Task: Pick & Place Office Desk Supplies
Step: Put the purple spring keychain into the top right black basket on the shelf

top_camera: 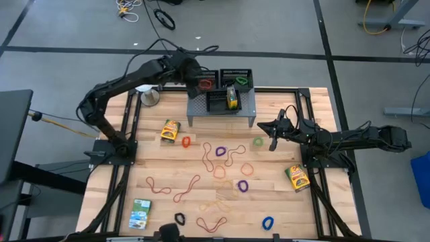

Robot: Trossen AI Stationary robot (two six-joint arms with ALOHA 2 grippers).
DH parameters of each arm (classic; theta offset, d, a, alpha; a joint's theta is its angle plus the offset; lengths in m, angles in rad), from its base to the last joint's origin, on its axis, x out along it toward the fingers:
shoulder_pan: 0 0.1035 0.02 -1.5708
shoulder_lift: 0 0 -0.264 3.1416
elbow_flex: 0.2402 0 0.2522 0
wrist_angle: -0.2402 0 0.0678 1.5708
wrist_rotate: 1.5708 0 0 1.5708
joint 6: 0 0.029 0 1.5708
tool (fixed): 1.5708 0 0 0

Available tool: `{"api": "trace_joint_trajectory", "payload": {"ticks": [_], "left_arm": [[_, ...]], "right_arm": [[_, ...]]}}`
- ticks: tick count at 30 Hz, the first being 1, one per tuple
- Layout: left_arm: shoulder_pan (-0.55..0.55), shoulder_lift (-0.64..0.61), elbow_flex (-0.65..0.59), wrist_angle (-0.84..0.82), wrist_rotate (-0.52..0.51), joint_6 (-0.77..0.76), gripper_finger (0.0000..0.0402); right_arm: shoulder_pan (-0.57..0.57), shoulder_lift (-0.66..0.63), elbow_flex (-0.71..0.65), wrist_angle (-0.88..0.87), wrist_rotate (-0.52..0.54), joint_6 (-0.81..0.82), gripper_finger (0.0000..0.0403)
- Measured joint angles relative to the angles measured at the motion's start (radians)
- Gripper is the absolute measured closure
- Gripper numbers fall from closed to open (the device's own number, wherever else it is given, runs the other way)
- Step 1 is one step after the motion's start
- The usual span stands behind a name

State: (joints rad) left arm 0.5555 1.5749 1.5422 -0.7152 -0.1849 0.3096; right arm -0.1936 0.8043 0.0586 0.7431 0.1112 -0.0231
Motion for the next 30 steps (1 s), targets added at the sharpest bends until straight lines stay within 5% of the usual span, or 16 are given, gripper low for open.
{"api": "trace_joint_trajectory", "payload": {"ticks": [7,14,22,30], "left_arm": [[-0.112,-0.162,-0.129,0.053,0.135,0.02,0.0334],[-0.242,-0.345,-0.525,0.405,0.233,-0.056,0.039],[-0.396,-0.438,-0.922,0.877,0.298,-0.289,0.0383],[-0.507,-0.352,-1.051,1.076,0.253,-0.442,0.0375]], "right_arm": [[0.0,0.0,0.0,-0.001,0.0,-0.011,0.0385],[0.0,0.0,0.0,-0.001,0.0,-0.009,0.0385],[0.0,0.0,0.0,0.014,0.0,-0.008,0.0385],[0.0,0.0,0.0,0.004,-0.015,0.194,0.0385]]}}
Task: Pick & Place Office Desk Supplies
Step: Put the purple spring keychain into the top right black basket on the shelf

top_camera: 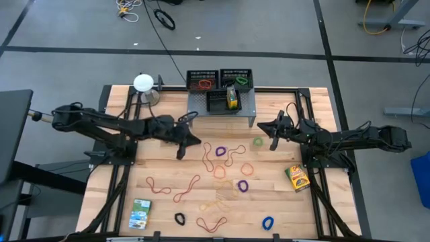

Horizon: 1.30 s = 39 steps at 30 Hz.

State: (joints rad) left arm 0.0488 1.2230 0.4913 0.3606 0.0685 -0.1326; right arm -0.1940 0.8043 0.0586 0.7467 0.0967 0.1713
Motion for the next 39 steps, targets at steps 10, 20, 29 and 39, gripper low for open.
{"api": "trace_joint_trajectory", "payload": {"ticks": [10,20,29,39], "left_arm": [[-0.086,0.26,-0.296,0.872,-0.131,0.057,0.039],[-0.087,0.334,-0.335,1.0,-0.191,0.039,0.0389],[-0.087,0.334,-0.311,0.992,-0.206,0.081,0.0389],[-0.086,0.334,-0.311,0.983,-0.206,0.078,0.0389]], "right_arm": [[0.007,0.0,0.0,0.034,-0.202,-0.01,0.0397],[0.148,0.001,0.175,-0.201,-0.044,-0.066,0.04],[0.287,0.099,0.417,-0.601,0.22,-0.011,0.0401],[0.36,0.285,0.52,-0.68,0.294,0.024,0.0402]]}}
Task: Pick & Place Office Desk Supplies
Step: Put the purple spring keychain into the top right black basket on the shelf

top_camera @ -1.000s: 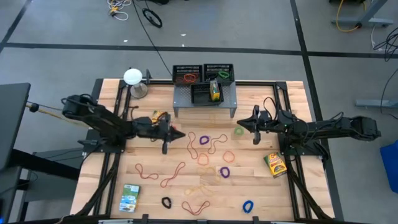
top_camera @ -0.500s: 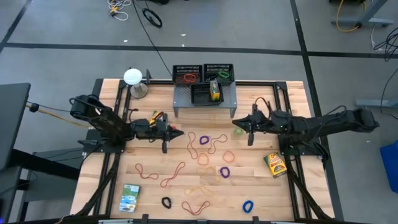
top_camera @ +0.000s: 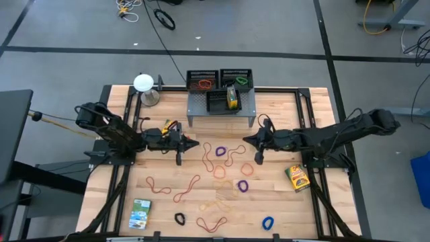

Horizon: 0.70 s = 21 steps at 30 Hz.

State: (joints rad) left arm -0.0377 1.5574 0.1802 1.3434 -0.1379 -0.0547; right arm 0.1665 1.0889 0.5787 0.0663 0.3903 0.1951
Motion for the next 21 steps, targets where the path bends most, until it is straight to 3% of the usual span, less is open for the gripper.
{"api": "trace_joint_trajectory", "payload": {"ticks": [10,21], "left_arm": [[0.0,0.0,0.0,-0.009,0.0,-0.001,0.0389],[0.0,0.0,0.0,-0.008,0.0,-0.002,0.0389]], "right_arm": [[0.002,0.094,0.123,-0.102,0.0,0.022,0.0402],[0.037,0.275,0.35,-0.494,-0.03,0.034,0.0398]]}}
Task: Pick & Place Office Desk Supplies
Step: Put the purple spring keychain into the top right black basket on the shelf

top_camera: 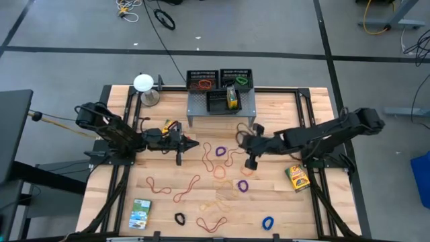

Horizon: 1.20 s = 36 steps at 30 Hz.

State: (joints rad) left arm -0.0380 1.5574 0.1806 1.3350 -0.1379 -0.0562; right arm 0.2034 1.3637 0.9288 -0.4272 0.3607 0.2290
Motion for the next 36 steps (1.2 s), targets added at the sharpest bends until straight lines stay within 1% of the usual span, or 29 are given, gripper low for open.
{"api": "trace_joint_trajectory", "payload": {"ticks": [3,5,8,15,18,25,31,36], "left_arm": [[0.0,0.0,0.0,0.0,0.0,0.0,0.0389],[0.0,0.0,0.0,0.0,0.0,0.0,0.0389],[0.0,0.0,0.0,0.0,0.0,0.0,0.0389],[0.0,0.0,0.0,0.001,0.0,0.0,0.0389],[0.0,0.0,0.0,0.0,0.0,0.0,0.0389],[0.0,0.0,0.0,0.0,0.0,0.0,0.0389],[0.0,0.0,0.0,0.0,0.0,0.0,0.0389],[0.0,0.0,0.0,0.001,0.0,0.0,0.0389]], "right_arm": [[0.026,0.053,0.062,-0.108,-0.017,0.001,0.0387],[0.043,0.089,0.097,-0.184,-0.046,0.002,0.0372],[0.064,0.139,0.132,-0.242,-0.099,0.0,0.0343],[0.077,0.23,0.136,-0.247,-0.278,-0.065,0.0278],[0.085,0.264,0.136,-0.247,-0.327,-0.09,0.0259],[0.111,0.348,0.15,-0.241,-0.337,-0.194,0.0233],[0.122,0.434,0.223,-0.262,-0.34,-0.228,0.0229],[0.14,0.473,0.263,-0.265,-0.341,-0.277,0.0229]]}}
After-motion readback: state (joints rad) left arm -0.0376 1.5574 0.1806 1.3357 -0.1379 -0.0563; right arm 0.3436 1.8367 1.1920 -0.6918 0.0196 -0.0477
